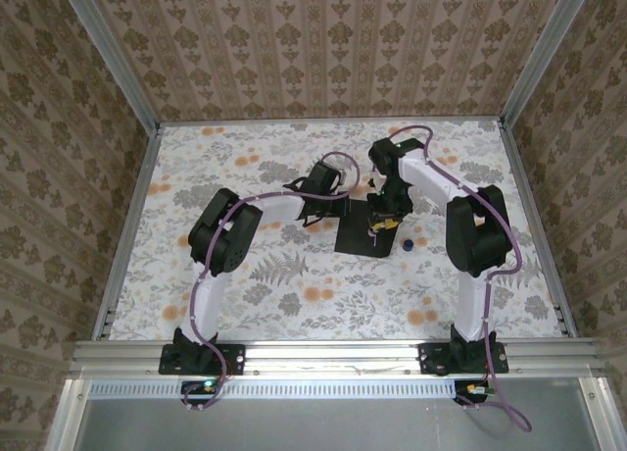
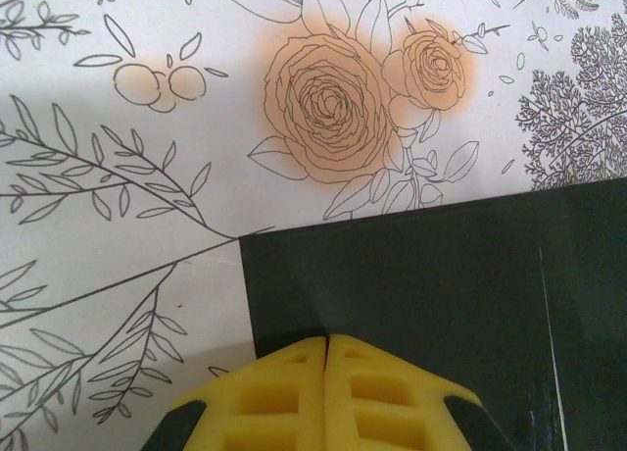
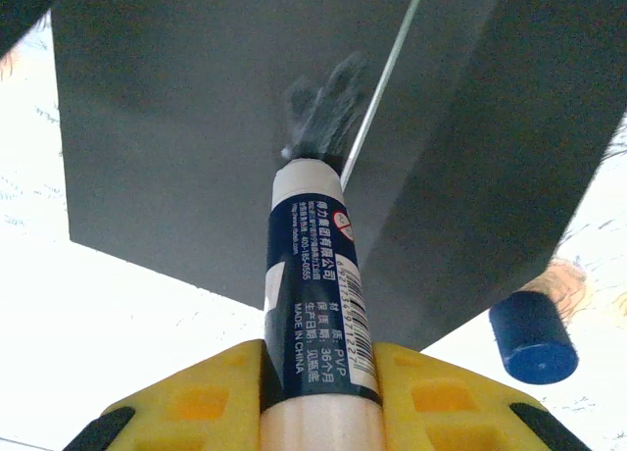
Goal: Place the letter into the envelope and seal it
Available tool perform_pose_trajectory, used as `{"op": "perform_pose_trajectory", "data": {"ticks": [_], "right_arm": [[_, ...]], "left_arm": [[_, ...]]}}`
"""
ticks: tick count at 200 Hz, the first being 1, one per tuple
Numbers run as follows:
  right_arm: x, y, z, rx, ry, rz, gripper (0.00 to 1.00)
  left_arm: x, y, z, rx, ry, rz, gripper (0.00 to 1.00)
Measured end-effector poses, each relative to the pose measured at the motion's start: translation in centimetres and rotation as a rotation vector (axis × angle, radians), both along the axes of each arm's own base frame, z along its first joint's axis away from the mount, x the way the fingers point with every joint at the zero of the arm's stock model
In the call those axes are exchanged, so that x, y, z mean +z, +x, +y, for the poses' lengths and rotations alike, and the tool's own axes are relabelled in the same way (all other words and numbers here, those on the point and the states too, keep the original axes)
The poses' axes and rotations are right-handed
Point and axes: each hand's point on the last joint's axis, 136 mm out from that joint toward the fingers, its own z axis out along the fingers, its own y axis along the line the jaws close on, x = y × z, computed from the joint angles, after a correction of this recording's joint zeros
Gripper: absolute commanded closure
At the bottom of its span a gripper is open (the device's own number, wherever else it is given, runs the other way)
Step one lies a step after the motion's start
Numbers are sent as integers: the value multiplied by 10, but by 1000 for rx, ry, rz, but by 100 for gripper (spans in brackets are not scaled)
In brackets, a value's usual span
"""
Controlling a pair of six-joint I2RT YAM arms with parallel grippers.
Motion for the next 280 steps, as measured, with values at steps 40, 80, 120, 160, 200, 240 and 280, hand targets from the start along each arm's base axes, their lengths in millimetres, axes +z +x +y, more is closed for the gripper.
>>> {"op": "perform_pose_trajectory", "data": {"ticks": [40,80,120,160,200,240,280], "right_arm": [[1,26,-13,-39,3,-32,93],[2,45,-13,-47,4,-63,93],[8,51,-11,-50,11,-86,93],[20,56,-18,-80,19,-117,93],[54,61,-30,-128,42,-201,93],[81,61,-36,-174,77,-280,93],[80,51,-40,-239,119,-305,92]], "left_arm": [[0,-1,0,0,2,3,100],[0,-1,1,0,7,8,100],[-1,-1,1,0,9,11,100],[0,-1,1,0,11,12,100],[0,-2,1,-1,14,16,100],[0,-4,3,-2,22,25,84],[10,-9,1,-8,11,34,62]]}}
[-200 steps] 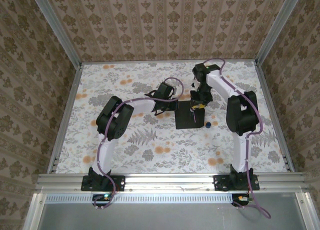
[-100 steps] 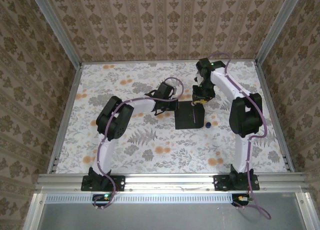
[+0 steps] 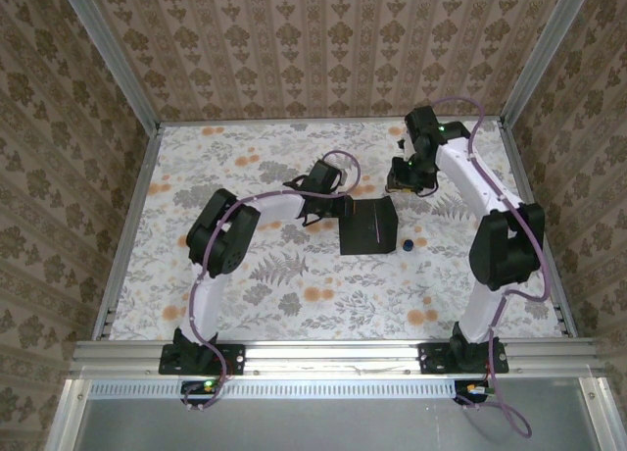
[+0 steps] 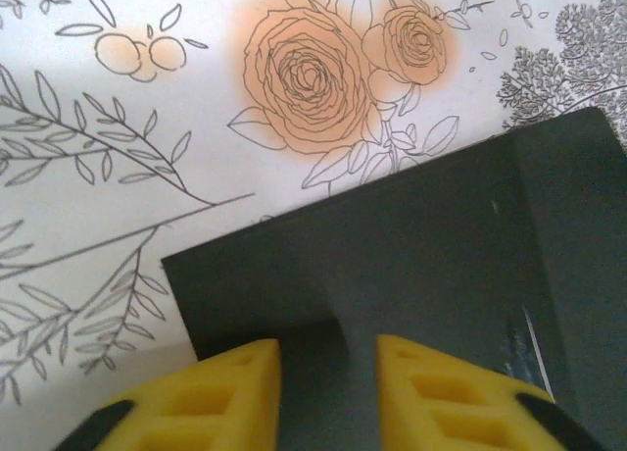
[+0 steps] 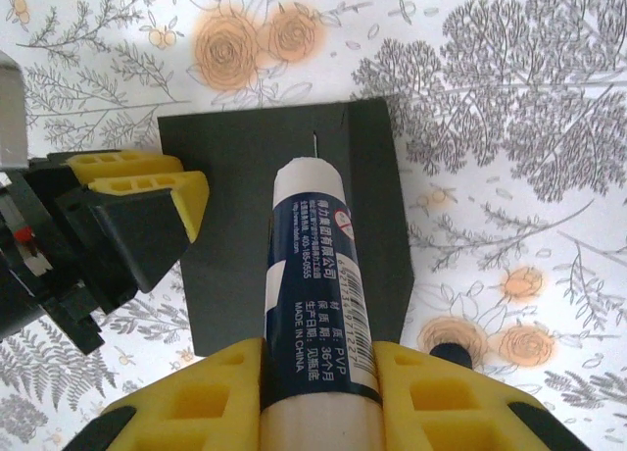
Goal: Place the letter into the envelope and seal it
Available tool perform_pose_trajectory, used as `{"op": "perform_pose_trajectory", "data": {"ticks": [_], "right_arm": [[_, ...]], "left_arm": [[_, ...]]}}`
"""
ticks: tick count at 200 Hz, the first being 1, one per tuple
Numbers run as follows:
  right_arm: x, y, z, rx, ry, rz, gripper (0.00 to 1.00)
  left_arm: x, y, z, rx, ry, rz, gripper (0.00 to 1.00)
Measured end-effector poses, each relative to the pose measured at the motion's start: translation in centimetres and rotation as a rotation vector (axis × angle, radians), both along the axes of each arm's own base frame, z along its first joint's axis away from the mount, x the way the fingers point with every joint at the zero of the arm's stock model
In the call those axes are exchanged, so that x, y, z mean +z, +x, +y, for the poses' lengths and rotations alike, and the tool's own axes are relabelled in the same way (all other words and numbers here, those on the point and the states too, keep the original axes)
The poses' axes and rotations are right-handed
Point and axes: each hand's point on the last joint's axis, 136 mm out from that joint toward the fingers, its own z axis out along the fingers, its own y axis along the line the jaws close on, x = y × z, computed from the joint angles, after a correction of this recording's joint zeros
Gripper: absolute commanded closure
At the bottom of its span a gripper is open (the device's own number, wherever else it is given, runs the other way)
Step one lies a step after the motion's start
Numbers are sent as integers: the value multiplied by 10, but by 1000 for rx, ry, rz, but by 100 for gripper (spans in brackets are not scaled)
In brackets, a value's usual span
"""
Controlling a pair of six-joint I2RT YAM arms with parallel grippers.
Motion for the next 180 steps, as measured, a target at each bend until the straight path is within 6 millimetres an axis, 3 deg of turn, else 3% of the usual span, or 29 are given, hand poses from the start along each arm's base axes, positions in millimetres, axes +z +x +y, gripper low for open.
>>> {"op": "perform_pose_trajectory", "data": {"ticks": [35,57,129,180], "right_arm": [[3,-5,-6,-65,41,-45,92],[10,-4,-8,-97,72,-94,92],[30,-7,-1,-163,187,-233,92],[42,-7,9,-243,358,-363,91]], "left_arm": [[4,-4,3,4,7,16,55],[16,-4,3,8,-6,6,49],[115,-2,5,31,-156,-121,29],[168,-16,46,150,-300,-139,16]]}}
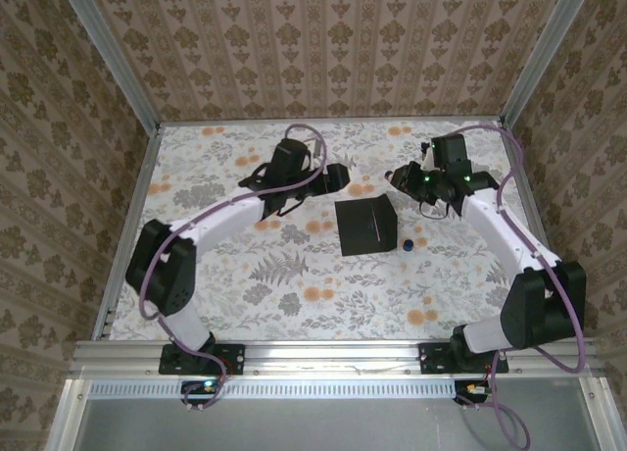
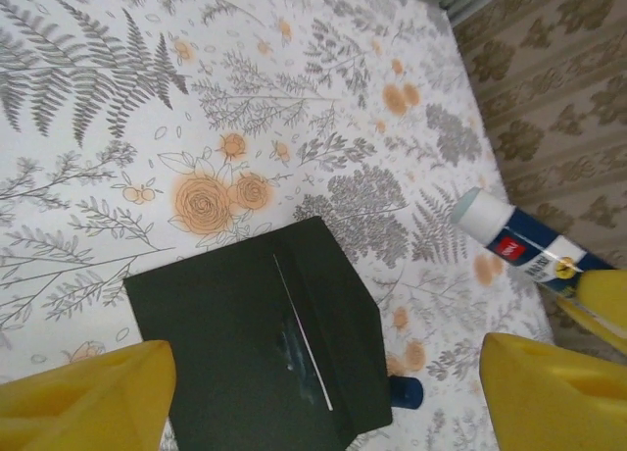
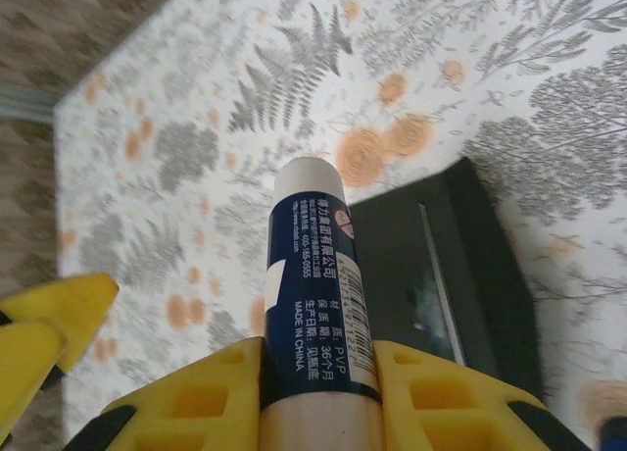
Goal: Place the letter into the envelope and seal it
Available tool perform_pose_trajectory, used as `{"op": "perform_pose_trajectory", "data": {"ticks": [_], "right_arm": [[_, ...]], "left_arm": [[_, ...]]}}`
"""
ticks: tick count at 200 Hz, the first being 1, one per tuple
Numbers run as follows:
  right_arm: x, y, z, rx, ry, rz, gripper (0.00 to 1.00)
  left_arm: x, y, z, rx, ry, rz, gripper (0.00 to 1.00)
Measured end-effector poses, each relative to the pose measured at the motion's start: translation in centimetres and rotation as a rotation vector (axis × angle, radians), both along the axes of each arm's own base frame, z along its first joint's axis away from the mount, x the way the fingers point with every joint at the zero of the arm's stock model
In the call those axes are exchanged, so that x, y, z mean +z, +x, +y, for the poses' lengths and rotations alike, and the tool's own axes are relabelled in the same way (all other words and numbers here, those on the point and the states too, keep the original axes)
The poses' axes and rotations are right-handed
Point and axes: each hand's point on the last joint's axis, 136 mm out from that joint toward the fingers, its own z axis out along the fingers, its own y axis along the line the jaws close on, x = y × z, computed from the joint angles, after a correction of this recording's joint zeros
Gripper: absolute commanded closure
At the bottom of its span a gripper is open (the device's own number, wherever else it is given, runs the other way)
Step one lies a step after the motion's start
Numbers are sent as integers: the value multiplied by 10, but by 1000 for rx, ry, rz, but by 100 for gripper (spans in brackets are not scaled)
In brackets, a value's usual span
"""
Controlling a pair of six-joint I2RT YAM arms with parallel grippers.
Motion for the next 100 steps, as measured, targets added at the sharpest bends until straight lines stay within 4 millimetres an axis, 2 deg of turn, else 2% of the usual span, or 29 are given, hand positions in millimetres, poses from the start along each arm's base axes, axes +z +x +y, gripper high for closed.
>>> {"op": "perform_pose_trajectory", "data": {"ticks": [44,100], "right_arm": [[22,3,21,-19,122,-122,89],[51,1,69,47,214,-246,89]], "left_arm": [[36,-18,25,92,-173,10,17],[52,-31,34,166,-362,82,18]]}}
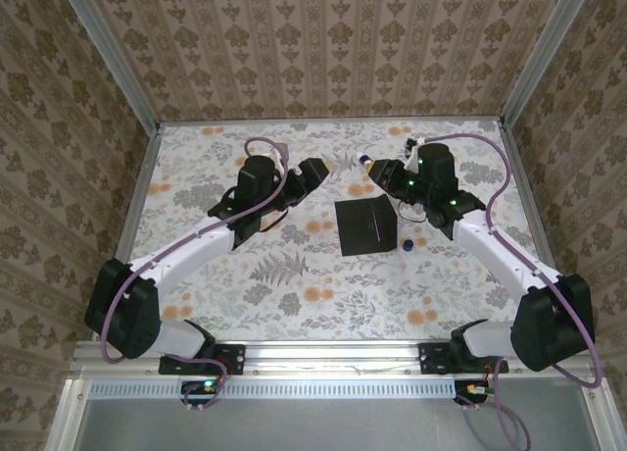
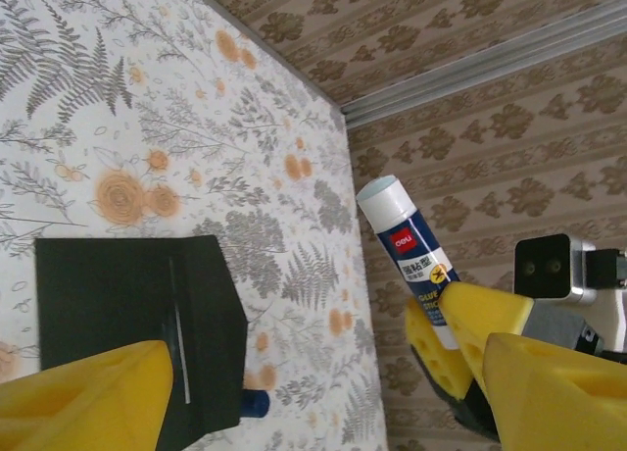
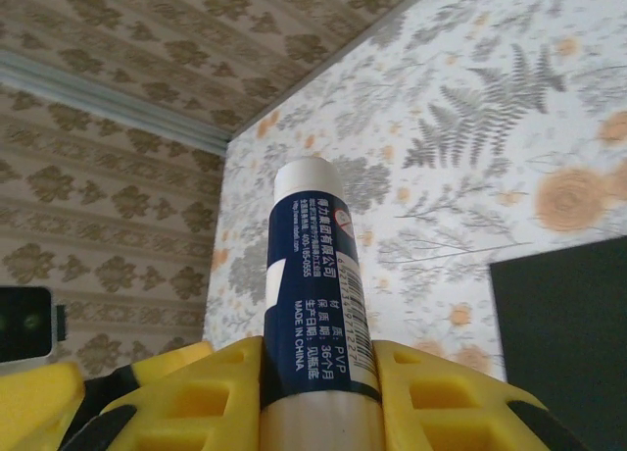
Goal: Place the letter into the envelope and seal it
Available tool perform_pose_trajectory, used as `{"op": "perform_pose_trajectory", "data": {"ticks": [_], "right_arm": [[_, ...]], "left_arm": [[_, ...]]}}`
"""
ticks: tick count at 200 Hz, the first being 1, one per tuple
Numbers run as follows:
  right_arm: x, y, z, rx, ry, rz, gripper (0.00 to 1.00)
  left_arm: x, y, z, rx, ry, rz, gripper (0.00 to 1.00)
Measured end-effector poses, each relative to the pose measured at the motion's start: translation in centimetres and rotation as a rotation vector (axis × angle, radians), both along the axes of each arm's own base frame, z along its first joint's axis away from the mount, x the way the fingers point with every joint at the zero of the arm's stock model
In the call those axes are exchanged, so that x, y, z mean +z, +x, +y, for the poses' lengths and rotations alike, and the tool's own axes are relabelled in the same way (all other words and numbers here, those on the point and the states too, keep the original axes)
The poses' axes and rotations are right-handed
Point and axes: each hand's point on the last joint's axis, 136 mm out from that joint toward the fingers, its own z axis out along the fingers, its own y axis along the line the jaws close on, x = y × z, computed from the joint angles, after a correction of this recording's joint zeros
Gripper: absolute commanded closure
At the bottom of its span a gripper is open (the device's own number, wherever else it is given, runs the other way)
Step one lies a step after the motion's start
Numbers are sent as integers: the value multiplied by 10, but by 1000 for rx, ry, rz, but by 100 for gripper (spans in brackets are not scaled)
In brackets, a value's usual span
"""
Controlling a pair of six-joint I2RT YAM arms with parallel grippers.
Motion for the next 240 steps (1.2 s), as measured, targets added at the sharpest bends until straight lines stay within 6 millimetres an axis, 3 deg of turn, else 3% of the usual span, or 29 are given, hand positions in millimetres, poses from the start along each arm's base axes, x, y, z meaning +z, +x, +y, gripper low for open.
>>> {"op": "perform_pose_trajectory", "data": {"ticks": [61,138,198,240], "right_arm": [[27,-6,35,44,65,-95,89],[36,-18,65,80,106,-143,89],[37,-18,81,100,121,-168,89],[30,-19,90,118,119,-160,89]], "left_arm": [[11,4,5,47,-145,39,19],[37,9,3,59,-280,26,19],[18,13,0,73,-333,89,20],[18,16,-5,73,-392,112,21]]}}
